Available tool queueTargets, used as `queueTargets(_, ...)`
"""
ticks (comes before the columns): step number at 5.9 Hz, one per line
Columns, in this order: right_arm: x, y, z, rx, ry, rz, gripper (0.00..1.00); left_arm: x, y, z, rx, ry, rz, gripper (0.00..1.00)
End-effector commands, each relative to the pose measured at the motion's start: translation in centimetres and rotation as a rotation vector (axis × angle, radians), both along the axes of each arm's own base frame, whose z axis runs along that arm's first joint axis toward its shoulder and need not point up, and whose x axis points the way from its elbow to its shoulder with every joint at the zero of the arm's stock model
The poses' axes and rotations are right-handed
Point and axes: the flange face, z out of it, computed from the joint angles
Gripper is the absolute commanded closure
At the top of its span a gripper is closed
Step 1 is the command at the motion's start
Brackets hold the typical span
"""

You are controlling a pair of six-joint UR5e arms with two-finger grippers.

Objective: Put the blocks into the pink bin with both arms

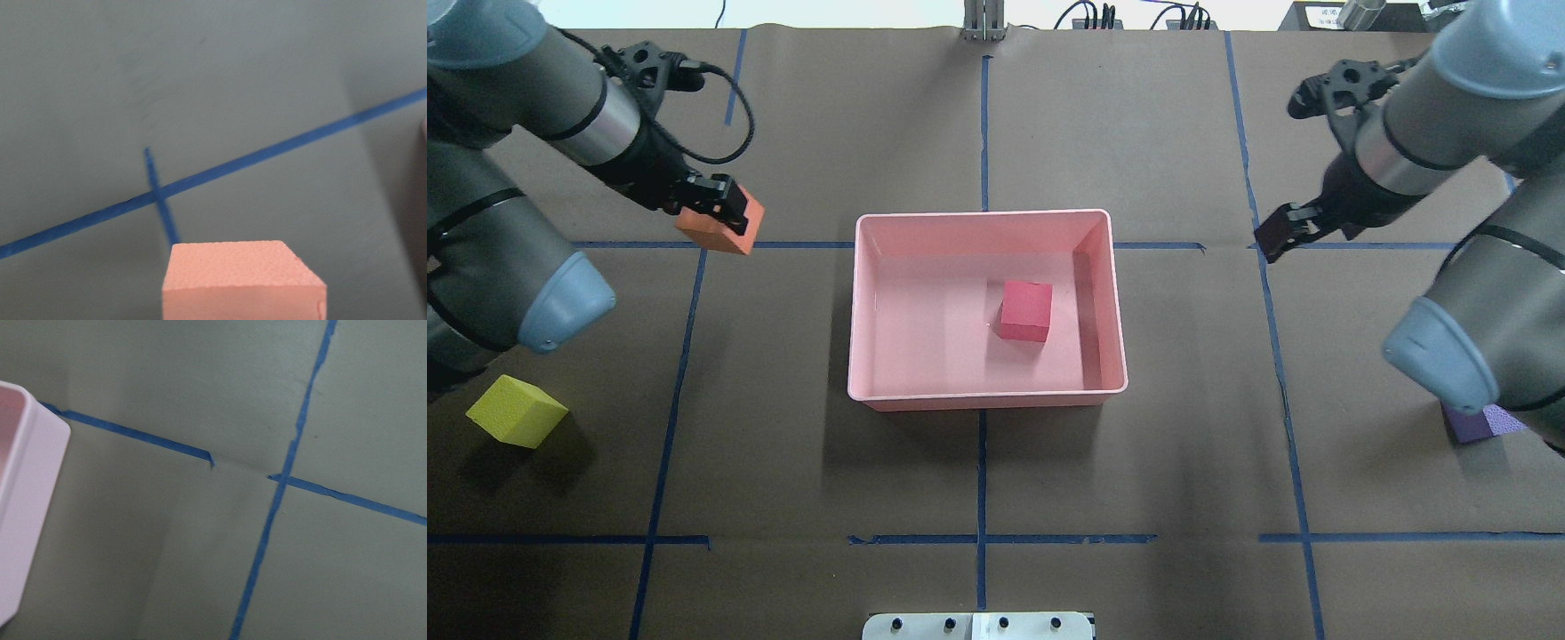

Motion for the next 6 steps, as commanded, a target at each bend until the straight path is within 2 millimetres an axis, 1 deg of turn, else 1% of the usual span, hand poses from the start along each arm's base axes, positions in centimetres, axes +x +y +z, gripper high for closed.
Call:
queueTargets(1,6.8,2.8,6.5,0.037,-0.002,-0.053,0.0,7.4,3.5,-9.8,-0.126,0.053,-0.064,0.57)
queueTargets(2,9.0,5.9,11.3,0.051,-0.008,-0.052,0.0,11.8,5.7,-12.1,-0.136,0.044,-0.094,0.29)
queueTargets(3,10.9,9.1,16.1,0.076,-0.023,-0.047,0.0,11.9,6.0,-12.3,-0.125,0.043,-0.102,0.0)
queueTargets(4,12.2,11.2,21.2,0.069,-0.028,-0.026,0.0,11.8,6.1,-12.2,-0.125,0.043,-0.102,0.0)
queueTargets(5,12.2,11.6,25.6,0.043,-0.052,0.025,0.0,11.6,6.4,-12.5,-0.119,0.052,-0.1,0.0)
queueTargets(6,12.0,11.7,28.9,0.044,-0.07,0.043,0.0,11.5,6.5,-12.7,-0.117,0.054,-0.099,0.0)
